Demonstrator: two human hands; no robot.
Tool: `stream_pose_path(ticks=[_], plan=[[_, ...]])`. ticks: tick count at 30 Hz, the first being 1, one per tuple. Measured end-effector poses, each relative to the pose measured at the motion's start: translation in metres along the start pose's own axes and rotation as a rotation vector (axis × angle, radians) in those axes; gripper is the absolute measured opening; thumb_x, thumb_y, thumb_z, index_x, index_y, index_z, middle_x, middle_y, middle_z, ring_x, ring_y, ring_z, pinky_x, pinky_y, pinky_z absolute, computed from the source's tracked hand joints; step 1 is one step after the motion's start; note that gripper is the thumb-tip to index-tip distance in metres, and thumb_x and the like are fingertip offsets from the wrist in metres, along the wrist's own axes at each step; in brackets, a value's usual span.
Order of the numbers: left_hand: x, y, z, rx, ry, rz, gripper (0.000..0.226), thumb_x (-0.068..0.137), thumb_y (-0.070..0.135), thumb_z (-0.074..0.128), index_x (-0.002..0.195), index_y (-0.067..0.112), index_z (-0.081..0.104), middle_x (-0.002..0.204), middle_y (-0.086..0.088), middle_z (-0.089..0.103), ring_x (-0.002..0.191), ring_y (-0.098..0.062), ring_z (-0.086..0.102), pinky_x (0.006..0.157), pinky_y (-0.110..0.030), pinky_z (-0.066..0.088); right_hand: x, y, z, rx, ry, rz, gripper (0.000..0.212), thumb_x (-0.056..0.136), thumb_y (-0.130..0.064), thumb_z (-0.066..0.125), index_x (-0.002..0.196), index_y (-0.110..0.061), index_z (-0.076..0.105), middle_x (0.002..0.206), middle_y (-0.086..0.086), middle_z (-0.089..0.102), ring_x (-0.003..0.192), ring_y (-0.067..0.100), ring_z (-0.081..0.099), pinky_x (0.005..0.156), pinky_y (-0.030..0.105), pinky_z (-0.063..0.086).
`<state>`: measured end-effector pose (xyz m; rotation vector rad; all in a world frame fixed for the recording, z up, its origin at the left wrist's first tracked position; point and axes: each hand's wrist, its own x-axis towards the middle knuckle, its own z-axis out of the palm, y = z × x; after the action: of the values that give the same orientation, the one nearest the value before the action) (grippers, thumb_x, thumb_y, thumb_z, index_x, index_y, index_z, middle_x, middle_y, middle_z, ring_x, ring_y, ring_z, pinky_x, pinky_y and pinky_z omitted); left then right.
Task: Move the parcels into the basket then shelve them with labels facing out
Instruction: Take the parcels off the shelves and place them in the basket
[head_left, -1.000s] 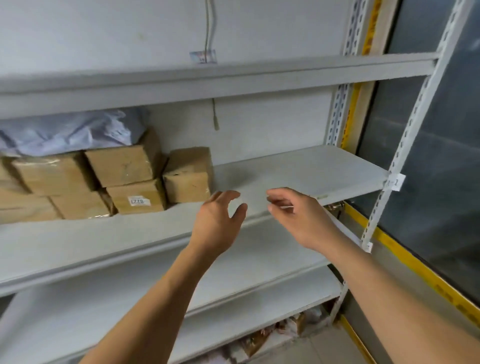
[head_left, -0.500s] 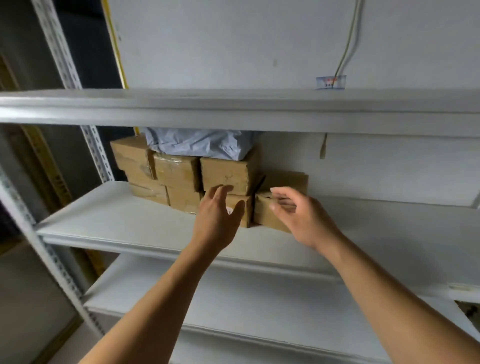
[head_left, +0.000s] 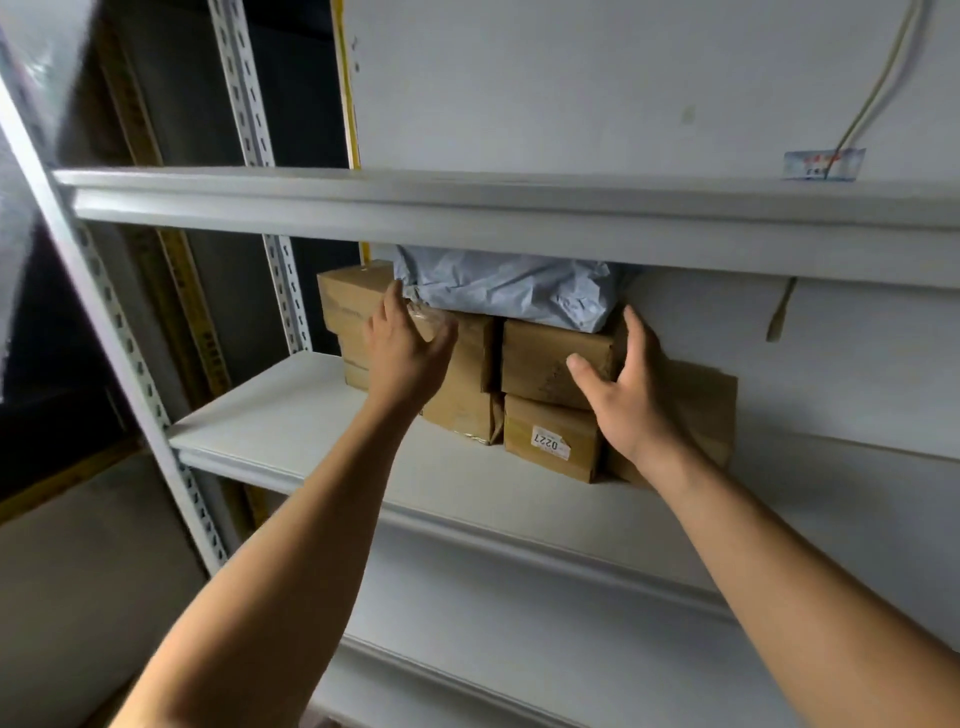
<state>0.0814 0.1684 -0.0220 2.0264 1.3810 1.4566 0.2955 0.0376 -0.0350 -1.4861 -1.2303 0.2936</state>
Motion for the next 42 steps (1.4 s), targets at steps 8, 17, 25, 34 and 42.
stream_pose_path(ticks=[8, 17, 25, 34, 42], plan=[[0.076, -0.039, 0.0, -0.173, -0.151, 0.094, 0.075, 0.089, 0.061, 0.071, 0.143, 0.021, 0.038, 0.141, -0.004, 0.048, 0.137, -0.027, 0.038, 0.112, -0.054, 0.043, 0.033, -0.014, 0.037, 0.125, 0.178, 0.041, 0.081, 0.092, -0.049, 0.072, 0.161, -0.034, 0.032, 0.156, -0.001, 0.046, 0.14, 0.018, 0.048, 0.116, 0.041, 0.04], [0.09, -0.06, 0.004, -0.449, -0.179, 0.13, 0.056, 0.082, 0.055, 0.077, 0.127, 0.043, 0.047, 0.126, 0.013, 0.052, 0.13, -0.028, 0.052, 0.11, -0.051, 0.049, 0.026, -0.015, 0.045, 0.202, 0.207, 0.031, 0.058, 0.085, -0.049, 0.074, 0.139, -0.042, 0.054, 0.138, -0.013, 0.062, 0.128, 0.011, 0.059, 0.115, 0.048, 0.045], [0.049, -0.07, -0.001, -0.578, -0.208, 0.194, 0.076, 0.09, 0.045, 0.073, 0.156, 0.032, 0.037, 0.148, 0.0, 0.053, 0.136, -0.025, 0.053, 0.11, -0.055, 0.05, -0.015, -0.017, 0.035, 0.324, 0.279, -0.007, 0.055, 0.092, -0.029, 0.073, 0.142, -0.035, 0.053, 0.143, -0.01, 0.063, 0.138, 0.016, 0.055, 0.121, 0.05, 0.04], [-0.019, -0.032, -0.032, -0.931, -0.219, -0.019, 0.024, 0.106, 0.038, 0.06, 0.115, 0.022, 0.043, 0.116, -0.003, 0.059, 0.104, -0.012, 0.069, 0.095, -0.045, 0.058, -0.054, -0.018, 0.001, 0.411, 0.413, 0.019, 0.038, 0.08, -0.063, 0.084, 0.096, -0.039, 0.059, 0.107, -0.002, 0.067, 0.112, 0.022, 0.067, 0.106, 0.059, 0.053], [-0.068, 0.004, -0.035, -0.979, -0.128, -0.236, 0.028, 0.103, 0.037, 0.063, 0.097, 0.02, 0.041, 0.099, 0.0, 0.051, 0.095, -0.018, 0.057, 0.082, -0.044, 0.051, -0.097, -0.007, -0.03, 0.506, 0.469, 0.169, 0.06, 0.077, -0.073, 0.075, 0.092, -0.022, 0.047, 0.095, 0.003, 0.056, 0.092, 0.022, 0.058, 0.091, 0.06, 0.054]])
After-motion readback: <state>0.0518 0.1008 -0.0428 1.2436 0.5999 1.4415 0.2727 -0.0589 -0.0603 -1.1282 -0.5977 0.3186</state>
